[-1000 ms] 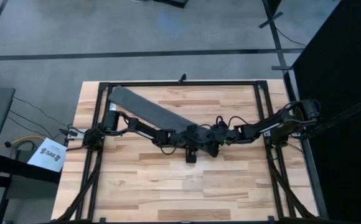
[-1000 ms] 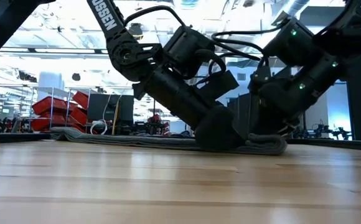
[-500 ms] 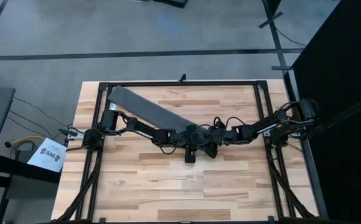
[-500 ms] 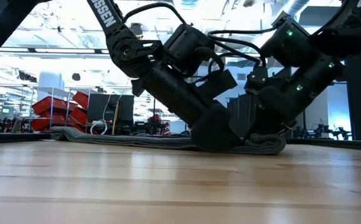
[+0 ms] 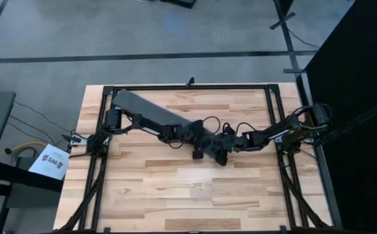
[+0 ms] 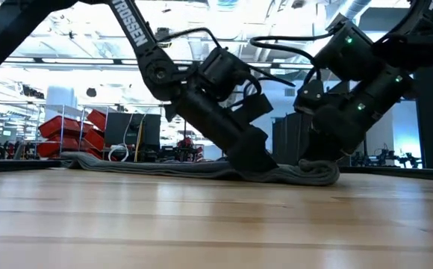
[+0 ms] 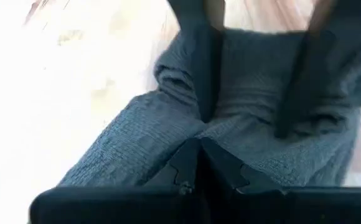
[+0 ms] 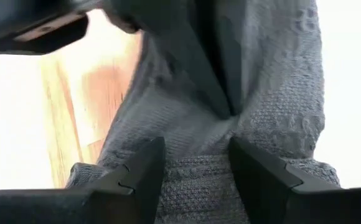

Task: Roll towel
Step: Roll the gray towel

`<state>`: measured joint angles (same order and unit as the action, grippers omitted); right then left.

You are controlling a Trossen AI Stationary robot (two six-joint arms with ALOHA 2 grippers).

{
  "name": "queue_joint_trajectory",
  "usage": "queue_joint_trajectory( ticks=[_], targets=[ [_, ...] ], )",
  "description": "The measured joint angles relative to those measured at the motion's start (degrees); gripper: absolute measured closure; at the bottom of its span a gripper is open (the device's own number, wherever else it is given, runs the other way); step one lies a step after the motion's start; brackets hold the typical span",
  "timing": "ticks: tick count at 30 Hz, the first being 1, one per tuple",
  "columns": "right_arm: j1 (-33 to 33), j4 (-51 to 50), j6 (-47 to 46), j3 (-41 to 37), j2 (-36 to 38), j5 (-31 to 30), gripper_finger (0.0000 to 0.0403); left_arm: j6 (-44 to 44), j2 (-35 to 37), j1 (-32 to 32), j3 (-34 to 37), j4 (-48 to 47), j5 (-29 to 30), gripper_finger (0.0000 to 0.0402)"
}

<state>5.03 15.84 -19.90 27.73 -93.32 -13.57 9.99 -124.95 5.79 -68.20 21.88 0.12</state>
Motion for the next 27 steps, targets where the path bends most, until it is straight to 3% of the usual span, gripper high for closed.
queue_joint_trajectory(
  ticks=[7, 15, 27],
  targets=[
    [0.14, -0.34, 0.63, 0.02, 0.26, 0.18, 0.0233, -0.85, -1.47, 0.51, -0.31, 0.05, -0.76, 0.0396],
    [0.40, -3.90, 2.20, -0.24, 6.51, 4.10, 0.0233, -0.86, -1.59, 0.49, -0.31, -1.27, -0.63, 0.0396],
    [0.29, -5.55, 1.35, -0.09, 5.73, 1.40, 0.0233, -1.36, -0.80, -0.73, -0.19, -1.51, -1.08, 0.0396]
  ],
)
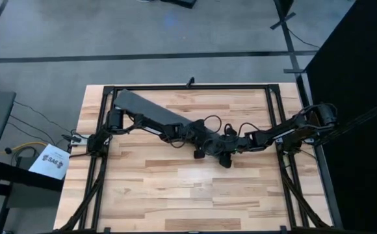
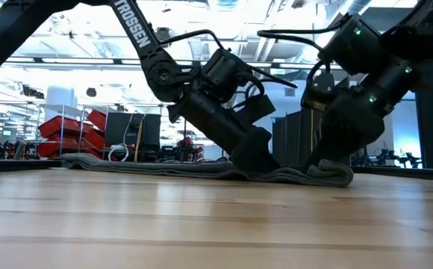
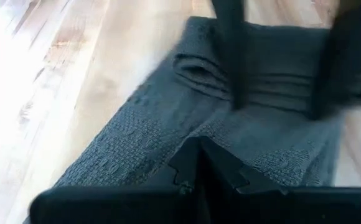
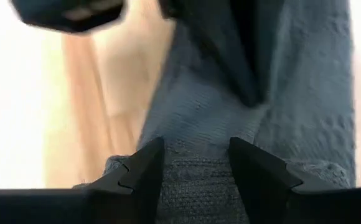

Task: Roll towel
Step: Roll the gray towel

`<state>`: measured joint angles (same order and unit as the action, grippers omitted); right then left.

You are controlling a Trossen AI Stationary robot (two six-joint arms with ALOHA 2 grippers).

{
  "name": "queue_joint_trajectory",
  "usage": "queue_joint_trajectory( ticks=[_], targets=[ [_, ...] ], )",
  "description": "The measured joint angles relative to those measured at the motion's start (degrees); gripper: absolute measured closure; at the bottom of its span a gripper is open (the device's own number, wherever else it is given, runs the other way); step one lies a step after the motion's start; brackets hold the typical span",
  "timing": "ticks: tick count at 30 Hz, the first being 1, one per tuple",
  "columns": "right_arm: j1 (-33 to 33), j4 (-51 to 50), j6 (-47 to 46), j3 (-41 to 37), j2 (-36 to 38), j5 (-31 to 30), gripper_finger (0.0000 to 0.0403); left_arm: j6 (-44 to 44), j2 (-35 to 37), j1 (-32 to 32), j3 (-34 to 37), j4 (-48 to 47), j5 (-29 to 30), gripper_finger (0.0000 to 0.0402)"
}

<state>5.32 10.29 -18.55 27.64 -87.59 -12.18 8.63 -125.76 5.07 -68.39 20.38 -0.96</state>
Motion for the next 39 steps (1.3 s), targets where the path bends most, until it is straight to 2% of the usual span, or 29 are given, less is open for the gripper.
queue_joint_trajectory(
  ticks=[3, 20, 26, 34, 39],
  targets=[
    [-0.04, -2.03, -0.37, 0.11, 0.11, -2.67, 0.0233, -0.05, 0.86, -0.79, 0.05, -0.36, -0.03, 0.0396],
    [-0.59, -5.32, 1.95, 0.09, 4.14, -4.45, 0.0233, -1.23, 1.12, -1.75, 0.01, -1.72, -0.70, 0.0396],
    [0.73, -0.51, 1.05, 0.09, 0.65, -1.53, 0.0243, -1.34, 1.12, -1.75, 0.03, -1.63, -0.69, 0.0396],
    [0.93, -0.88, 0.57, 0.20, -0.91, -2.42, 0.0246, -1.95, 1.18, -1.75, -0.09, -1.67, -0.69, 0.0396],
    [0.85, -1.46, 0.43, 0.22, -0.81, -4.22, 0.0245, 0.16, 6.32, -2.78, 0.18, -9.96, -0.73, 0.0396]
  ],
)
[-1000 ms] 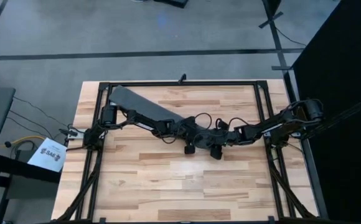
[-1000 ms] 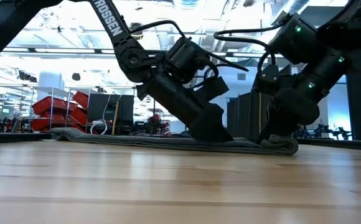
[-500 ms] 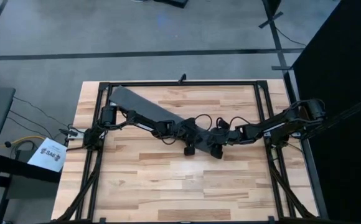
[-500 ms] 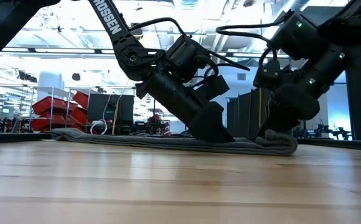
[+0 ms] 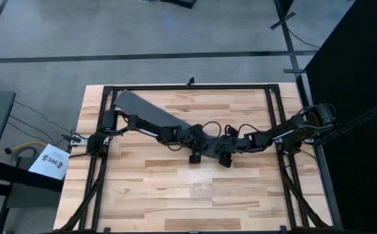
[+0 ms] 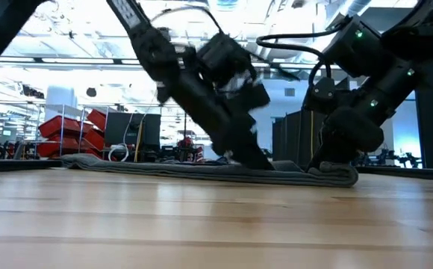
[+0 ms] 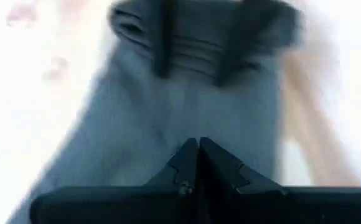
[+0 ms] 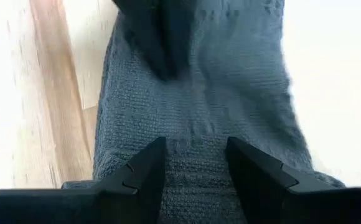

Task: Roll towel
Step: Roll the gray towel

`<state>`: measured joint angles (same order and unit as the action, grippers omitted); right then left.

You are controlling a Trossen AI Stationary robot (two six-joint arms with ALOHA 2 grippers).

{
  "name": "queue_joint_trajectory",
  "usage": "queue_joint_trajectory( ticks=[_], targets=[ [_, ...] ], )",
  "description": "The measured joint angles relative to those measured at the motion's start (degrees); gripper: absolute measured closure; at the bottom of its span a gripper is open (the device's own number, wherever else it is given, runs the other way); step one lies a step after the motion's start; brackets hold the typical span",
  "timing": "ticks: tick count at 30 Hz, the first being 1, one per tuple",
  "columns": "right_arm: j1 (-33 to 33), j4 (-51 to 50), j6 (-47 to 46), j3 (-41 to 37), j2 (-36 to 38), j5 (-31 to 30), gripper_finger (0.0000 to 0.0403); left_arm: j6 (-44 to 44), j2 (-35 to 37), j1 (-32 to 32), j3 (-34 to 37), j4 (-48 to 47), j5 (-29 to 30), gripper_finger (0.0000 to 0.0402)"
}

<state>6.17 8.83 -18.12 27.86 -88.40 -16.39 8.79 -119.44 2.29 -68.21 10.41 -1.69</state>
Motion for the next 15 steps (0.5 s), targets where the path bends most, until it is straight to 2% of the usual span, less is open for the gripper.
queue_joint_trajectory(
  ticks=[3, 6, 10, 15],
  targets=[
    [-0.54, -0.19, -0.15, 0.00, 0.02, -0.05, 0.0245, 2.91, 4.12, -1.02, 0.01, -0.79, -0.47, 0.0396],
    [-0.87, -0.18, -0.49, 0.00, 0.02, -0.14, 0.0245, 5.28, 5.11, -2.20, -0.05, 2.69, -3.67, 0.0396],
    [-0.96, -0.02, -0.27, -0.02, 0.02, -0.16, 0.0245, 5.41, 1.06, -3.63, 0.03, 10.09, -8.89, 0.0396],
    [-1.02, 0.04, 0.15, -0.07, 0.00, -0.16, 0.0245, 5.34, -4.60, -4.14, -0.15, 22.13, -9.16, 0.0396]
  ],
)
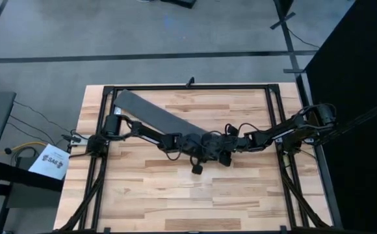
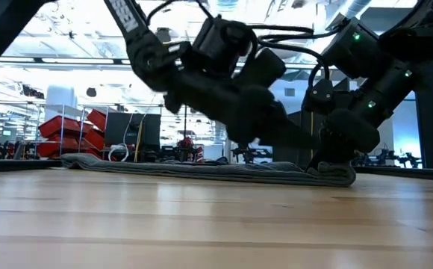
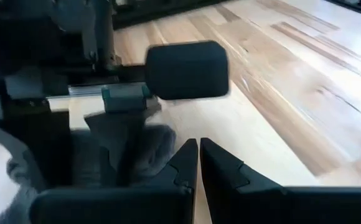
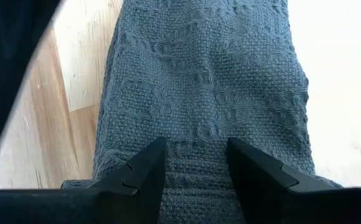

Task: Roll towel
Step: Roll the gray towel

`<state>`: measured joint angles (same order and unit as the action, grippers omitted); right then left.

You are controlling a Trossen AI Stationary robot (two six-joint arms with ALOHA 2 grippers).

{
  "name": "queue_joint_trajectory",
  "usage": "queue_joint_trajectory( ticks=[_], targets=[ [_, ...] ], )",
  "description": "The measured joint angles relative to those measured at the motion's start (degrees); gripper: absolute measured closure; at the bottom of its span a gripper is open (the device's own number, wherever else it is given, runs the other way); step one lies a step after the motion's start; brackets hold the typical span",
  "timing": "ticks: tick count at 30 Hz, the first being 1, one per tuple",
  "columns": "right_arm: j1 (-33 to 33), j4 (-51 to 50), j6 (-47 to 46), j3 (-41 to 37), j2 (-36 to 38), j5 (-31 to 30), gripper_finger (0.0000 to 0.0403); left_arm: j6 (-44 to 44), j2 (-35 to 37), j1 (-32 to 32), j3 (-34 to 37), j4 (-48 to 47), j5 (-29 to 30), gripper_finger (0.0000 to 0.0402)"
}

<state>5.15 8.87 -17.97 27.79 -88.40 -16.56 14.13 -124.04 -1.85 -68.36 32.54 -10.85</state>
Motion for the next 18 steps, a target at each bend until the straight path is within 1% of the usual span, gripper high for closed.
queue_joint_trajectory(
  ticks=[2, 6, 11, 14, 18],
  targets=[
    [0.00, -0.07, -0.01, 0.00, 0.00, 0.00, 0.0245, 0.00, -1.76, -0.02, -1.09, 2.62, 0.04, 0.0396],
    [0.00, -0.02, 0.00, 0.00, 0.00, 0.00, 0.0245, 0.17, -3.88, -0.03, -3.85, 4.02, 0.20, 0.0396],
    [-0.04, 0.34, 0.32, -0.07, -0.04, 0.00, 0.0245, 0.31, -7.56, 0.73, -6.47, 3.58, 1.87, 0.0396],
    [0.30, 0.40, 0.74, -0.07, 0.04, -0.26, 0.0245, -0.50, -9.78, 1.73, -6.81, 3.52, 1.92, 0.0396],
    [1.09, -0.81, 2.42, -0.17, 3.28, -0.75, 0.0247, -2.48, -10.81, 2.21, -7.03, 3.20, 1.89, 0.0396]
  ],
)
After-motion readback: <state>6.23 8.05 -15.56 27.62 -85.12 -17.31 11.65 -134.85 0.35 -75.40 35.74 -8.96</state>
